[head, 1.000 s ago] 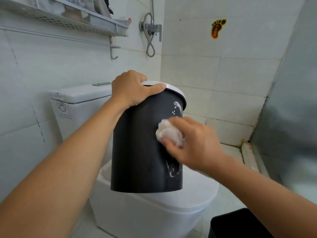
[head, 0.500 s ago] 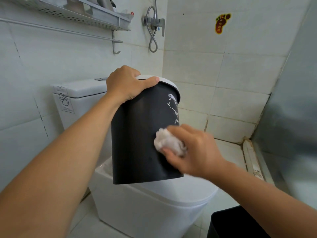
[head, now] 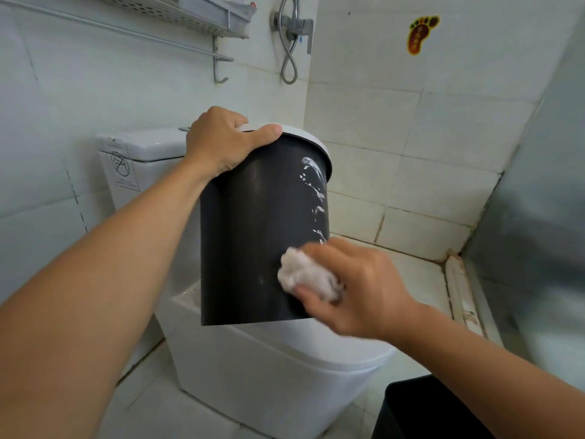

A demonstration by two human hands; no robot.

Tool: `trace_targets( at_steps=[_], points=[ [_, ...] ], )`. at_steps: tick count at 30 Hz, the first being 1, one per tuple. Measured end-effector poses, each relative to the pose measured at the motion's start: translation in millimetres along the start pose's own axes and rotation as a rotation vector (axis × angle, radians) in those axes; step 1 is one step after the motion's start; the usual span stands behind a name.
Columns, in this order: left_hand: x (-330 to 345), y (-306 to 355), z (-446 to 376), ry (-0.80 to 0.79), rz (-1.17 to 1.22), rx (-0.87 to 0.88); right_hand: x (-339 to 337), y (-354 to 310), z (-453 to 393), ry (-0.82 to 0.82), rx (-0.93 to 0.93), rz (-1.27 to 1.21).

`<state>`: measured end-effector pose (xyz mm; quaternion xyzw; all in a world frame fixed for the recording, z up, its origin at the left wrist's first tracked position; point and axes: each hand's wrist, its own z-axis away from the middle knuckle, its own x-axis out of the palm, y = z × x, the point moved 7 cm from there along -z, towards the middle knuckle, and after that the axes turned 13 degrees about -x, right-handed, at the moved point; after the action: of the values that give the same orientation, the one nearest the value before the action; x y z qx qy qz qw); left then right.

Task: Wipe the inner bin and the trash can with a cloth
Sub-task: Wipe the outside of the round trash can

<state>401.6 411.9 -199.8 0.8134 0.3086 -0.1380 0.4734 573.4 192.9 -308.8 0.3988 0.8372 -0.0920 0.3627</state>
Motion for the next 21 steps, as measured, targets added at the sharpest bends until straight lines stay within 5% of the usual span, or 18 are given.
trace_targets(
  at_steps=[3, 9, 16, 21],
  points=[
    [0.7, 6.1, 2.3, 0.0, -0.017, 0.024, 1.0, -1.6, 7.6, -0.055, -0.091, 0.004],
    [3.1, 15.4, 6.9, -0.002, -0.036, 0.047, -11.4, 46.9, -21.3, 0.14, 0.289, 0.149],
    [0.6, 3.3, 0.5, -0.002, -0.049, -0.01, 0.6, -9.9, 20.6, -0.022, -0.076, 0.027],
    [5.5, 21.8, 9.1, -0.044, -0.014, 0.067, -15.0, 32.4, -5.4, 0.136, 0.211, 0.121]
  ],
)
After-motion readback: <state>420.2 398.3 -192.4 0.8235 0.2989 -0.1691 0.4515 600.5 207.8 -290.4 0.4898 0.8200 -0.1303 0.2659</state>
